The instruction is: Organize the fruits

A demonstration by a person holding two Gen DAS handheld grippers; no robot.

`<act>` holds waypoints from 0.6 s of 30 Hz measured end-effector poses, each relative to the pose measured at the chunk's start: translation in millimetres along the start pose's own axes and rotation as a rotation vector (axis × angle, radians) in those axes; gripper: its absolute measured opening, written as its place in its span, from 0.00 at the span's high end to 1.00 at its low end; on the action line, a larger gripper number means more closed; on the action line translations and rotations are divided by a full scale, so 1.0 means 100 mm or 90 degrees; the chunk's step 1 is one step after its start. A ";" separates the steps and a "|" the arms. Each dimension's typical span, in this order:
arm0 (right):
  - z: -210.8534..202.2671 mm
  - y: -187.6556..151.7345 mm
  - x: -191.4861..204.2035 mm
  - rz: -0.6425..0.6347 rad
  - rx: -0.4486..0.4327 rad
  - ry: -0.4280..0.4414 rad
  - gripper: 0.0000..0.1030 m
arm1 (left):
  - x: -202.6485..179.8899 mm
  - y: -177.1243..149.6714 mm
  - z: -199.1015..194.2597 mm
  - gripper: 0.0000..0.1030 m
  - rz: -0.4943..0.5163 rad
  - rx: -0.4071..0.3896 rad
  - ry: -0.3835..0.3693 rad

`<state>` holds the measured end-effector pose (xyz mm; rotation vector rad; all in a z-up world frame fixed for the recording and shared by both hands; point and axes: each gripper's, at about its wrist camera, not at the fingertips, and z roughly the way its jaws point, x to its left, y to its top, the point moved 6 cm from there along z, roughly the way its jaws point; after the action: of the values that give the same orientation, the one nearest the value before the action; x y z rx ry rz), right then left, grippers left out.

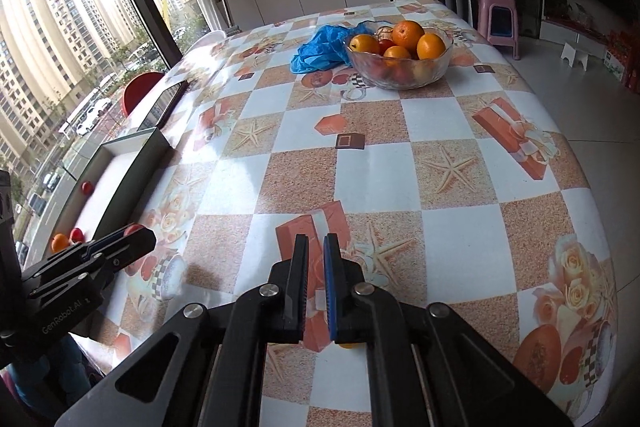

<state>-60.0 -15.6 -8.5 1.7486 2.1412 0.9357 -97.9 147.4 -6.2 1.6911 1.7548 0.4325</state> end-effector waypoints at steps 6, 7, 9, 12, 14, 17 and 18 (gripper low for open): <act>0.10 0.02 0.25 -0.007 0.039 0.012 0.89 | 0.19 0.07 -0.25 0.80 -0.001 -0.030 0.014; 0.13 0.03 0.34 -0.012 0.048 0.021 0.82 | 0.24 0.08 -0.28 0.80 -0.002 -0.033 0.020; 0.16 0.05 0.56 -0.029 0.055 0.039 0.64 | 0.37 0.10 -0.37 0.80 -0.005 -0.040 0.035; 0.19 0.12 0.98 -0.072 0.049 0.062 0.37 | 0.62 0.11 -0.52 0.80 -0.020 -0.051 0.069; 0.21 0.17 1.30 -0.105 0.050 0.085 0.36 | 0.81 0.10 -0.61 0.80 -0.032 -0.053 0.092; 0.29 0.22 1.75 -0.152 0.059 0.105 0.24 | 1.10 0.04 -0.69 0.80 -0.048 -0.041 0.135; 0.32 0.23 1.88 -0.168 0.062 0.108 0.23 | 1.20 0.00 -0.69 0.80 -0.054 -0.034 0.149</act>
<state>-74.7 174.0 21.3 1.4214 2.4876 0.9506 -137.0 278.1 17.7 1.5732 1.9553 0.6555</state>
